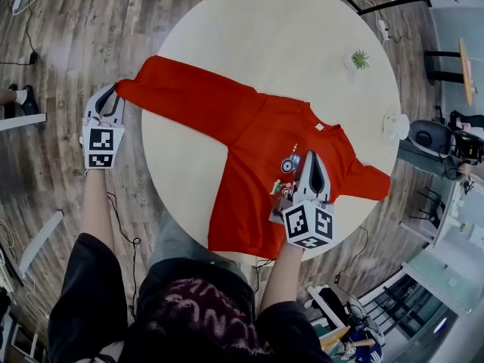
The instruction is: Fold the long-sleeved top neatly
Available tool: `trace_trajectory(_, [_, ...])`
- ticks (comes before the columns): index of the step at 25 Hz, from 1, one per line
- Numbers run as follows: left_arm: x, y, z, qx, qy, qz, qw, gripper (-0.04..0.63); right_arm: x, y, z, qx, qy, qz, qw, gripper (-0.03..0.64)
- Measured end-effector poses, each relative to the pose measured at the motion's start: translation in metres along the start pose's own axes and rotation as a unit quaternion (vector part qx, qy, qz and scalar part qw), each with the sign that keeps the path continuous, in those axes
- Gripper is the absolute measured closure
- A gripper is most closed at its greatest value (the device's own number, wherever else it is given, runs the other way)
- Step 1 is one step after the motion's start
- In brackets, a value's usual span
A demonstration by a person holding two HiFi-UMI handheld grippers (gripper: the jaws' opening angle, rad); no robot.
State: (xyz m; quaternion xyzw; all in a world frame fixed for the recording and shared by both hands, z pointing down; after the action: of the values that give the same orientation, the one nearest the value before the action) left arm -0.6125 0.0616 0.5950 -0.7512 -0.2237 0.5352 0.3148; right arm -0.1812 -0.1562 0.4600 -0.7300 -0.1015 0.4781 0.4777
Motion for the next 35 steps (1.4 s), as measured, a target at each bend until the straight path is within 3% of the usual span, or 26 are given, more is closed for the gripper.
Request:
trace_trajectory(7, [0.039, 0.050, 0.003, -0.008, 0.031, -0.029, 0.9990, 0.520, 0.027, 0.003, -0.020, -0.041, -0.001, -0.026, 0.999, 0.612])
trace_trajectory(13, [0.062, 0.110, -0.021, -0.039, 0.046, -0.071, 0.9956, 0.520, 0.060, -0.001, -0.065, -0.071, -0.015, -0.042, 0.996, 0.612])
trace_trajectory(22, [0.065, 0.187, -0.108, -0.111, -0.001, -0.122, 0.9864, 0.522, 0.110, -0.020, -0.124, -0.117, -0.045, -0.057, 0.991, 0.612])
trace_trajectory(29, [0.060, 0.230, -0.177, -0.127, -0.060, -0.163, 0.9766, 0.522, 0.143, -0.036, -0.161, -0.147, -0.091, -0.075, 0.982, 0.612])
trace_trajectory(35, [0.062, 0.254, -0.238, -0.159, -0.070, -0.168, 0.9704, 0.522, 0.152, -0.053, -0.191, -0.169, -0.086, -0.079, 0.979, 0.612])
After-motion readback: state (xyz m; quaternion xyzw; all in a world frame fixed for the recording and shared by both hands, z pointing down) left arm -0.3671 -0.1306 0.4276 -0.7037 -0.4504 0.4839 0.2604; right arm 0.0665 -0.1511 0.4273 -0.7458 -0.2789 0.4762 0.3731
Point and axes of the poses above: the fingertips, and each gripper's own axes: x backward along the fingers, z to its left, y out of its top, the point moved 6 cm from there along x, backward along the fingers, and after that the axes turned 11 degrees about z, right-handed, at the moved point
